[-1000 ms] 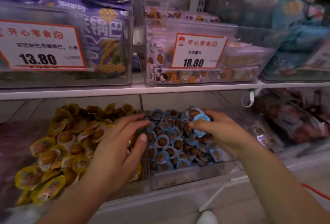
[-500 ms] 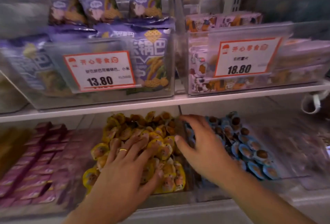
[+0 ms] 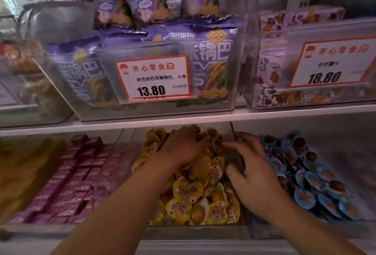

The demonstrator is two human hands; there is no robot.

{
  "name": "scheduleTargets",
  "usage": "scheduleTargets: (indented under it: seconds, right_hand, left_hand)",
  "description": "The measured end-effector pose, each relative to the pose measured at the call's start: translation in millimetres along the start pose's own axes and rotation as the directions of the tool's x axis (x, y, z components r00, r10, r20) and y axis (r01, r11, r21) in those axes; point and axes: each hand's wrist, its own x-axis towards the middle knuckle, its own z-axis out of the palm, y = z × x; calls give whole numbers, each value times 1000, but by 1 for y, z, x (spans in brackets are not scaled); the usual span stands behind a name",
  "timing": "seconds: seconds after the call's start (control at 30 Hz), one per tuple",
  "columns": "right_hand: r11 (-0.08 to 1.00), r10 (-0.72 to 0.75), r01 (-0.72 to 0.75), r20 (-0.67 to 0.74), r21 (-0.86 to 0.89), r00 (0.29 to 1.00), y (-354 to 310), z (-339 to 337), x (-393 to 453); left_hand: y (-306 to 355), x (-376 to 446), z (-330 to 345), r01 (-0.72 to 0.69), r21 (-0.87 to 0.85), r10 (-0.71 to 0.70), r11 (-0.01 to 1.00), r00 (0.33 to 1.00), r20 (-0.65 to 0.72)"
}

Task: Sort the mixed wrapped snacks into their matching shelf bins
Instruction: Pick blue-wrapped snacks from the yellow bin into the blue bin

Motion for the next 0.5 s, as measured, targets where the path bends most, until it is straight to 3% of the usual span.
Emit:
scheduleTargets:
  seconds: [0.07,0.27,0.4,0.5]
  right_hand:
    - [999,12,-12,-2,33,1000,0,-1,1]
    - [998,13,-14,30,58,999,4,1,-1]
    - [998,20,-23,40,66,999,2,-1,-1]
    - [998,22,-26,67,55,998,1,-2,-1]
  left_hand:
    - [12,28,10,66,-26,-60,997,981,184]
    - [35,50,40,17,11,-20,1000,940,341]
    - [22,56,25,48,-227,32,973,941,336]
    - [18,62,16,197,-367,-7,909,888,460]
